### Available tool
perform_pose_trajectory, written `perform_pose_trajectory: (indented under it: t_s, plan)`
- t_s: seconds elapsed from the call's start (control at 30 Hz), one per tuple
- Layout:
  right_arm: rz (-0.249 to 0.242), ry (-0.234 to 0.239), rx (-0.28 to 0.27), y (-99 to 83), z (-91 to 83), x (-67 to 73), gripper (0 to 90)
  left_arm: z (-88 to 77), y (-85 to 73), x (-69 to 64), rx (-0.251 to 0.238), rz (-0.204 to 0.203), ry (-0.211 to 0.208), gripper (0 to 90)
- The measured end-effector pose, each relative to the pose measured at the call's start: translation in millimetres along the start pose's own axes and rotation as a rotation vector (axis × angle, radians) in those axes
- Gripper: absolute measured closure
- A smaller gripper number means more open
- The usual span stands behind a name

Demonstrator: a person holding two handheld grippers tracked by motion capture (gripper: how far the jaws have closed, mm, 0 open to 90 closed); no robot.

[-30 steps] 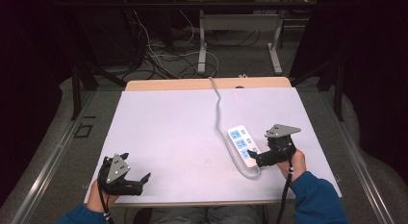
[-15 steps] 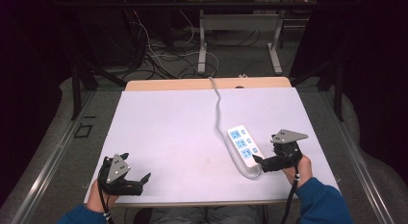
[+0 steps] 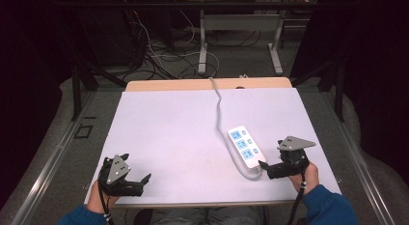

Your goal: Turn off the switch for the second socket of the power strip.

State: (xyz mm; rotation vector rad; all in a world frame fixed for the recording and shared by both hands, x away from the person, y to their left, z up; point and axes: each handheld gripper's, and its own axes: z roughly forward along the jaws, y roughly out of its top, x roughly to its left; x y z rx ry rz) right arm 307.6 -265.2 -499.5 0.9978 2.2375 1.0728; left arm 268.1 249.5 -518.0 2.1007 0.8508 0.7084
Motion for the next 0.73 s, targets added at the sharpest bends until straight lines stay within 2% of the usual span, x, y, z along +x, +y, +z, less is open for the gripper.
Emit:
perform_pose_trajectory:
  t_s: [0.03, 0.37, 0.47, 0.5, 0.57, 0.73]
  plan:
    - [-0.013, 0.002, -0.001, -1.1, -0.6, -0.9, 0.0, 0.0, 0.0, 0.0, 0.0, 0.0, 0.0, 0.6]
    - [0.014, -0.008, 0.002, -13.3, -9.8, 0.8, 0.0, 0.0, 0.1, -0.1, 0.001, 0.001, 0.0, 0.6]
    - [0.0, -0.008, 0.007, -14.9, -12.7, -0.1, 0.0, 0.1, 0.1, -0.1, 0.001, 0.001, 0.0, 0.6]
    - [0.006, -0.011, -0.01, -16.1, -12.1, 0.4, 0.0, 0.6, -0.2, -0.8, -0.001, -0.008, -0.005, 0.6]
    - [0.017, -0.015, 0.0, -17.2, -13.1, 1.2, 0.0, 0.6, 0.0, -0.6, 0.003, -0.005, -0.008, 0.6]
    - [0.012, -0.012, -0.005, -17.2, -13.0, 0.5, 0.0, 1.0, 0.1, -1.0, 0.002, -0.009, -0.006, 0.6]
